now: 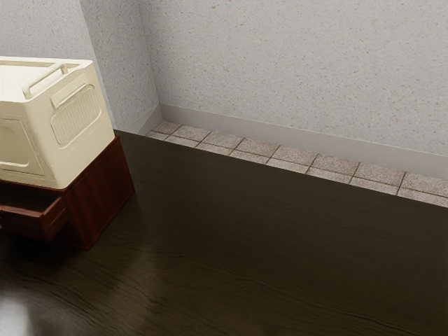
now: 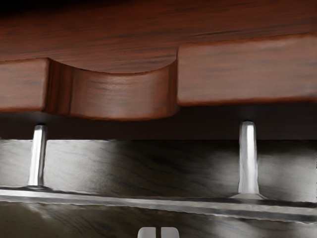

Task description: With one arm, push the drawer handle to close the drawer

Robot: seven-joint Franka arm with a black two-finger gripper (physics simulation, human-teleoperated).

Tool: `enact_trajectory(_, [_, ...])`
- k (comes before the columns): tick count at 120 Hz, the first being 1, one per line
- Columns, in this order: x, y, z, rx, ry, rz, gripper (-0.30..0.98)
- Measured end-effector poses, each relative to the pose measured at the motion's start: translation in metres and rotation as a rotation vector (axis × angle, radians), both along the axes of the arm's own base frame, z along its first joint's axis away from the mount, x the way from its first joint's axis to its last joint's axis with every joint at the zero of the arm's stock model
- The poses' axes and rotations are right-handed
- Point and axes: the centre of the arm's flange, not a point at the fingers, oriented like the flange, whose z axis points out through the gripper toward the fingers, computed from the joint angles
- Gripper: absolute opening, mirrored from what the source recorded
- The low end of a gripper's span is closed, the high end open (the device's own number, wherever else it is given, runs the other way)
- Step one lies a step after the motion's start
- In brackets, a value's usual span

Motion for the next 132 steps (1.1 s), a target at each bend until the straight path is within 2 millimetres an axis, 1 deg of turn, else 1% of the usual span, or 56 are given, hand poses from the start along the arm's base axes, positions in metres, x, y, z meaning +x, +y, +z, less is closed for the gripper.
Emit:
enact_trajectory(14, [0.009,0.007,0.000,0.004,0.000,-0.010,-0.10])
enact_trajectory(31, [0.024,0.013,0.003,0.016,0.002,-0.033,-0.10])
enact_trajectory(48, [0.043,0.013,0.007,0.026,0.002,-0.061,-0.10])
enact_trajectory(70, [0.059,0.015,0.004,0.022,0.007,-0.079,-0.10])
enact_trajectory(86, [0.068,0.017,0.004,0.023,0.008,-0.087,-0.10])
enact_trajectory(101, [0.077,0.019,0.009,0.031,0.001,-0.097,-0.09])
enact_trajectory(116, [0.078,0.023,0.010,0.031,-0.001,-0.089,-0.11])
enact_trajectory(125, [0.078,0.017,0.011,0.016,-0.014,-0.081,-0.11])
enact_trajectory(132, [0.078,-0.005,0.012,0.004,-0.028,-0.093,-0.10])
